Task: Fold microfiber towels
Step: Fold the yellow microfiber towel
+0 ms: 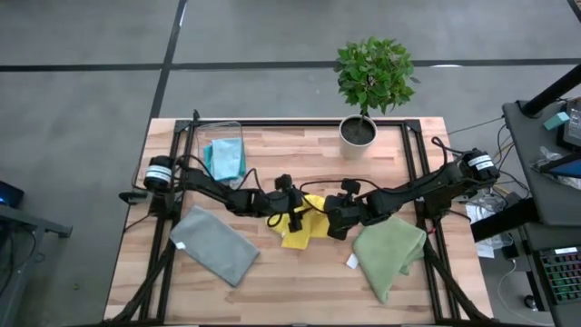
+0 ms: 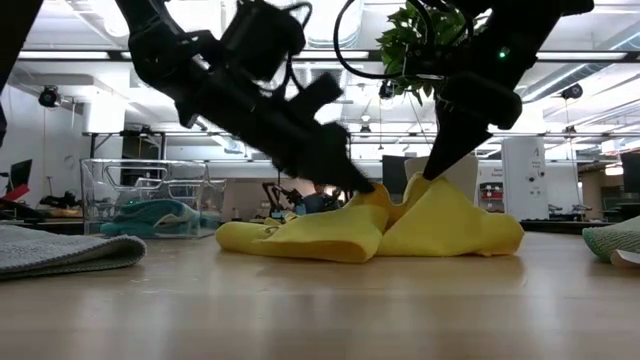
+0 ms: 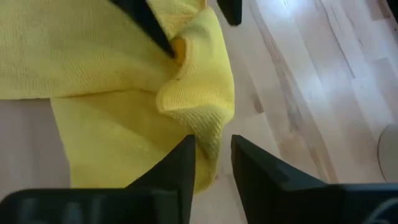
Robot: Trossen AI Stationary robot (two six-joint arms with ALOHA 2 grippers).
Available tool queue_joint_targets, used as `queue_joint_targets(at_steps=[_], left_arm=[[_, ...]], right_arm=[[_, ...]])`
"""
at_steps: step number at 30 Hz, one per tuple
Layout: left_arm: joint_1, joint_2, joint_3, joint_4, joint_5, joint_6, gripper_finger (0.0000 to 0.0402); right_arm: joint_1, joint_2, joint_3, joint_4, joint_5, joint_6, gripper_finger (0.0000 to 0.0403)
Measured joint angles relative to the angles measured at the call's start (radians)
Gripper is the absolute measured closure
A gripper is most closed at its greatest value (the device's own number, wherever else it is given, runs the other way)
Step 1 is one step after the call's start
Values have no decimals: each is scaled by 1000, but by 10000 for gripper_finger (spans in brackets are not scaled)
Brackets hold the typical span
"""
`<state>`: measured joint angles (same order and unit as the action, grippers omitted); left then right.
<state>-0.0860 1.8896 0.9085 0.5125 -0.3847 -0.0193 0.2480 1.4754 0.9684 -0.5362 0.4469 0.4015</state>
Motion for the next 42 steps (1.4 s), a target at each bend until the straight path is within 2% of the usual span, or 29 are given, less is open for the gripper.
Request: queue_joint_targets(at_steps=[8,12,16,20,22,28,34,42], left_arm=[[-1,-6,-1,-101,-121,-53,188],[4,-9,-1,-107,-172,-53,212],[10,-11,-2,-113,-172,-54,274],[12,-20,-2,-119,-152,-54,371],[13,-29,-2,-145,-144,-54,391],[14,-100,-3,-295,-140,-53,400],[14,-150,-4,-306,-128,-44,401],[12,-211,-3,-307,57,-84,401]], right_arm=[[0,0,0,7,0,0,286],[0,0,-2,11,0,0,285],[0,0,-2,12,0,5,284],[0,-1,5,11,0,24,284],[0,-9,7,11,-1,43,284],[0,-60,7,-15,-3,88,284],[2,-103,6,-5,-5,99,284],[2,-99,1,60,-1,53,284]])
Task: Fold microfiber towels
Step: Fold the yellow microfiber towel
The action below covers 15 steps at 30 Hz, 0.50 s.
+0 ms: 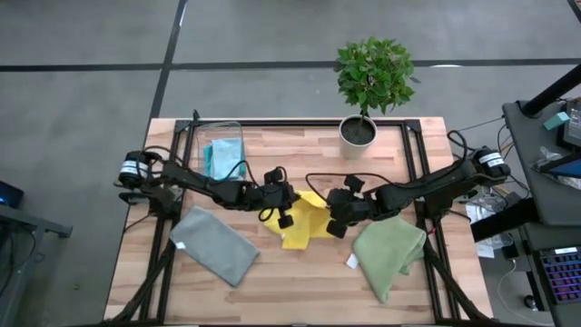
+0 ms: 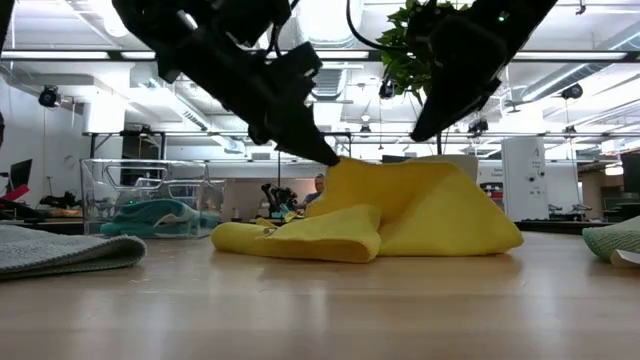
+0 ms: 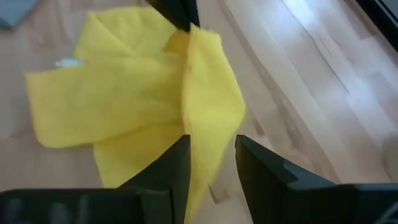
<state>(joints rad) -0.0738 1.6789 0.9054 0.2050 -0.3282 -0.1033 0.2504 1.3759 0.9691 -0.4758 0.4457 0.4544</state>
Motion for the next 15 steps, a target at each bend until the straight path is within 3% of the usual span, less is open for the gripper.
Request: queue_joint_targets(at_steps=[8,15], left_arm=[[0,-31,0,-42,43,-73,402],[0,-31,0,-37,151,-74,402]], right_arm=[[0,86,-40,276,-27,-141,284],[-25,223,-39,461,84,-280,284]])
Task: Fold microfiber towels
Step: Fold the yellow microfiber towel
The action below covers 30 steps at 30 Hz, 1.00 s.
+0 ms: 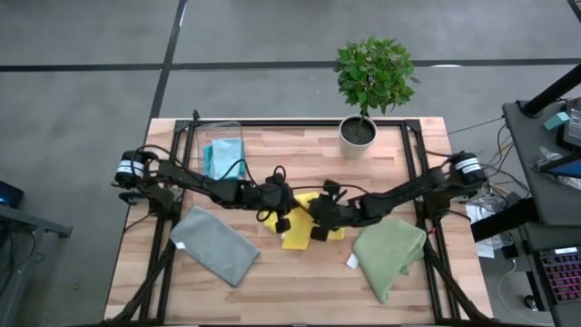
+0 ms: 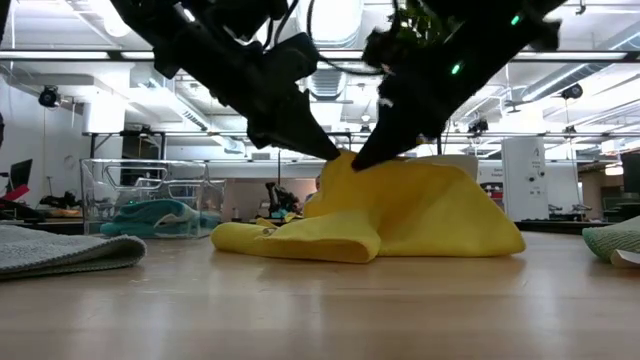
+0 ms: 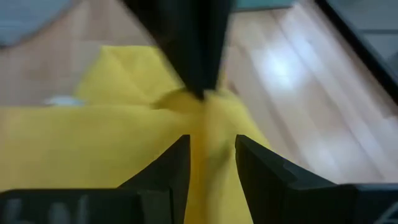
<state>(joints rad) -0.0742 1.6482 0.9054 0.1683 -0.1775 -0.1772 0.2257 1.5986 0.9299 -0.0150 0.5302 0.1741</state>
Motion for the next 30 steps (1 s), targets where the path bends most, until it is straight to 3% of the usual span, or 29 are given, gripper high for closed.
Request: queue_joint_targets(at_steps=[5,10,13,21,25,30], left_arm=[[0,0,0,3,36,4,402],[1,0,0,2,37,4,402],[3,-2,0,0,37,36,395],[9,-36,-5,-62,-4,241,308],[9,-55,-14,-60,-97,319,261],[6,-74,-33,-51,-112,293,215]], right_arm=[[-30,75,29,13,46,-55,294],[-32,88,49,13,23,-62,374],[-37,68,49,8,-6,-22,389],[-134,23,48,-32,-296,266,394],[-152,22,48,-32,-312,288,394],[-167,22,47,-23,-312,290,394]])
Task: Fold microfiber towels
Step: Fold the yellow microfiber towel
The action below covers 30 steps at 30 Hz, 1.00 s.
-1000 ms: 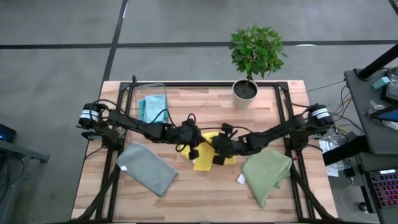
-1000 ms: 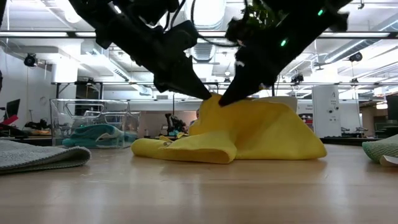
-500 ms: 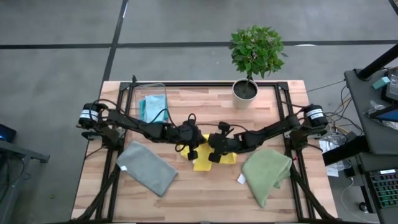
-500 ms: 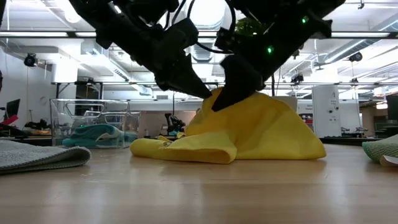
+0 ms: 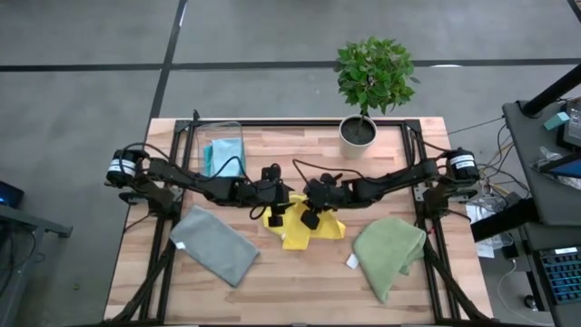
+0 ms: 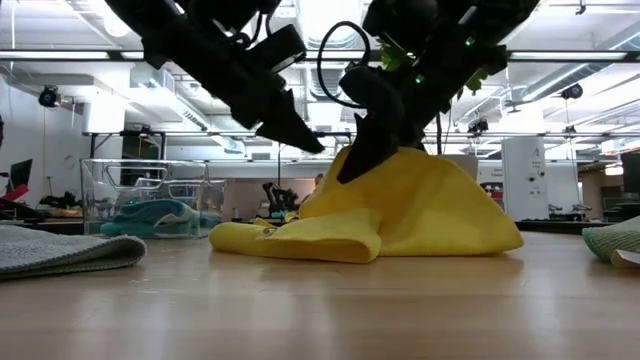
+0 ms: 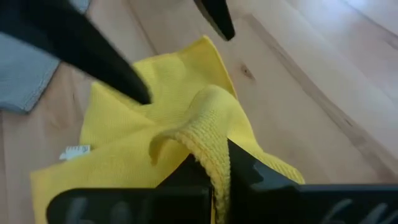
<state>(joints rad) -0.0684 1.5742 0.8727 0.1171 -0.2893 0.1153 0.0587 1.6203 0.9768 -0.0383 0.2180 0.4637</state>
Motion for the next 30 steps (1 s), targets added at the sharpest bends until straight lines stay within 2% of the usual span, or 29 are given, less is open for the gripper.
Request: queue_joint_targets(at_steps=[8,12,16,25,30], left_arm=[[-50,70,-21,36,-16,-144,196],[-76,117,-20,116,-109,-188,195],[-98,146,-16,113,-237,-188,195],[-102,184,-14,210,-303,-182,197],[-91,219,-14,212,-453,-154,218]], right_arm=[[-6,0,0,6,15,-2,394],[-5,1,-1,19,17,-2,394],[-5,1,-1,21,17,-2,394],[-5,2,-2,23,18,-2,394],[-5,2,-2,30,18,-3,394]])
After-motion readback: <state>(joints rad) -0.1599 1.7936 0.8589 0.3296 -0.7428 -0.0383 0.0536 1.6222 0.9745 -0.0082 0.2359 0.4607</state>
